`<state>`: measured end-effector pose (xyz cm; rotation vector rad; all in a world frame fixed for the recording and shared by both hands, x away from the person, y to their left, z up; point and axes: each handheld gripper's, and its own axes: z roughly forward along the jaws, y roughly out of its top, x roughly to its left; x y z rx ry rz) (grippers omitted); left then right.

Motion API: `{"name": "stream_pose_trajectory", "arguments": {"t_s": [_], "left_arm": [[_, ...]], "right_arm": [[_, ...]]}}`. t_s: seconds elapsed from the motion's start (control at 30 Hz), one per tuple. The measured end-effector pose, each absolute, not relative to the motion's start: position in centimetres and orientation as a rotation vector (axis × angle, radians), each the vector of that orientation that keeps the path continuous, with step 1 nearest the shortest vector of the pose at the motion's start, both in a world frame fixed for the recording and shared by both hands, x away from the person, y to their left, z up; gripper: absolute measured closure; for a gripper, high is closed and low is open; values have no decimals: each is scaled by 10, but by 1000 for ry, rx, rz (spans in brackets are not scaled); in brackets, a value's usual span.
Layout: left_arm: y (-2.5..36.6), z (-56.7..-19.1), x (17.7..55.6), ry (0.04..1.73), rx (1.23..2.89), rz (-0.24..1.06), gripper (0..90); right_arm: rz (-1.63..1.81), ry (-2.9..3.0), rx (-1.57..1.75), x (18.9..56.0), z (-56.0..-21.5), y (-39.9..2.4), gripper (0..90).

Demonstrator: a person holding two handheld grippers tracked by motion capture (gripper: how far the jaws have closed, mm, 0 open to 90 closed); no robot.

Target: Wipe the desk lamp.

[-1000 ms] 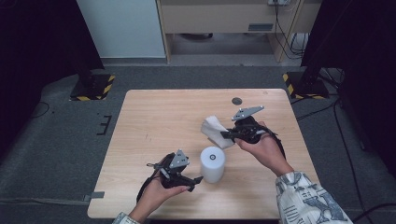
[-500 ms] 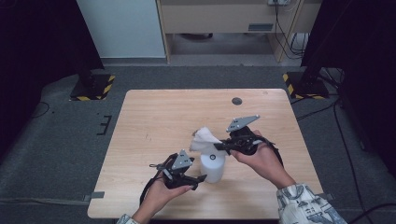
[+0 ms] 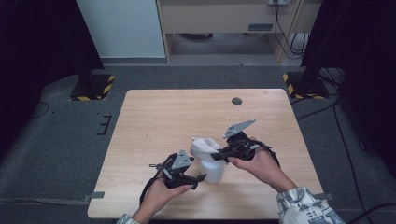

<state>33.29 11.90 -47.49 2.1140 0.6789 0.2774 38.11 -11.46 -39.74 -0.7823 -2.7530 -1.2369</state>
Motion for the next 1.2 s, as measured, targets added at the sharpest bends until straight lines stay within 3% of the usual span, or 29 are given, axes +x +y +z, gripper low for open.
{"name": "stream_pose_trajectory", "arguments": {"t_s": [0.17, 0.27, 0.3, 0.37, 0.53, 0.6, 0.8, 1.2], "left_arm": [[120, -475, 333, 682, 2112, 278, 224], [122, -475, 334, 684, 2112, 276, 224], [122, -475, 333, 685, 2112, 276, 225], [122, -475, 333, 685, 2112, 275, 225], [121, -475, 333, 685, 2120, 282, 228], [120, -475, 333, 685, 2117, 279, 228], [120, -474, 334, 687, 2100, 277, 235], [111, -477, 335, 702, 2103, 279, 242]], "right_arm": [[-1236, -2780, -753, 382, -400, -112, 791], [-1261, -2791, -741, 383, -398, -112, 724], [-1283, -2794, -745, 383, -397, -113, 649], [-1296, -2806, -764, 384, -397, -112, 591], [-1273, -2831, -812, 389, -403, -111, 512], [-1262, -2833, -817, 390, -406, -110, 527], [-1261, -2888, -806, 390, -406, -112, 714], [-1267, -2945, -775, 387, -404, -110, 825]]}}
